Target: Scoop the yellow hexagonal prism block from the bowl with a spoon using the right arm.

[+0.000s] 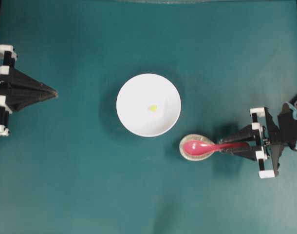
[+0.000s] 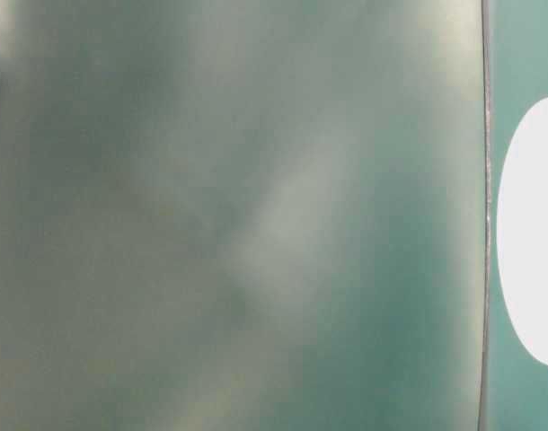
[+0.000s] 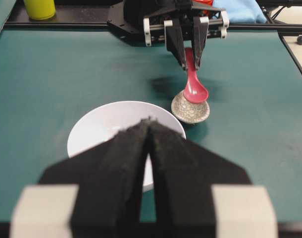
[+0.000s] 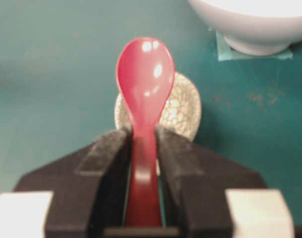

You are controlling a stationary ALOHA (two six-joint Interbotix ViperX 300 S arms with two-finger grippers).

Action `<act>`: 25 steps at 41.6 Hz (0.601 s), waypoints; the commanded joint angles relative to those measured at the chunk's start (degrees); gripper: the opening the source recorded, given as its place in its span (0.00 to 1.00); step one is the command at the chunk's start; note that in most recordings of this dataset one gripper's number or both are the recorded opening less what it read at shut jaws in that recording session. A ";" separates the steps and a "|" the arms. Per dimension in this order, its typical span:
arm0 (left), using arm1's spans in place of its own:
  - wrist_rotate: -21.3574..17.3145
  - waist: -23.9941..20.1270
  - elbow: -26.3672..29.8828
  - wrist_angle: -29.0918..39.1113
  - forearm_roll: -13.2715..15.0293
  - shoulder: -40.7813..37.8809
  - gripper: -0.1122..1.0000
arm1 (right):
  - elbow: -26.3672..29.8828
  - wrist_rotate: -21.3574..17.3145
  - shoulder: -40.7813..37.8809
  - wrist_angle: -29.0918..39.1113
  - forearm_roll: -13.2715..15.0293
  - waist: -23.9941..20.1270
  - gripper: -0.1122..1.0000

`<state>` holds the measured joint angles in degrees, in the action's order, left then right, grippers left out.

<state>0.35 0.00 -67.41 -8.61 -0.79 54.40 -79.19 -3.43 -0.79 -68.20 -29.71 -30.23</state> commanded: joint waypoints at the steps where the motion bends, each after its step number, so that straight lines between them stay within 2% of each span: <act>1: 0.09 0.09 1.58 -0.79 -0.18 -0.26 0.13 | 0.26 1.93 5.10 3.43 0.00 1.67 0.31; 12: 0.09 0.00 1.49 -2.46 -0.18 -0.88 0.13 | 1.93 11.78 20.92 19.95 0.00 8.00 0.31; 19: 0.09 0.00 1.49 -2.64 -0.09 -1.23 0.13 | 4.48 17.23 31.20 35.42 -0.09 15.03 0.31; 25: 0.00 0.09 1.41 -2.64 -0.09 -1.49 0.13 | 7.56 20.21 36.21 48.08 0.00 21.53 0.31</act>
<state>0.35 0.00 -67.41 -10.63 -0.79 53.53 -74.36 15.82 33.13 -26.02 -29.71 -11.78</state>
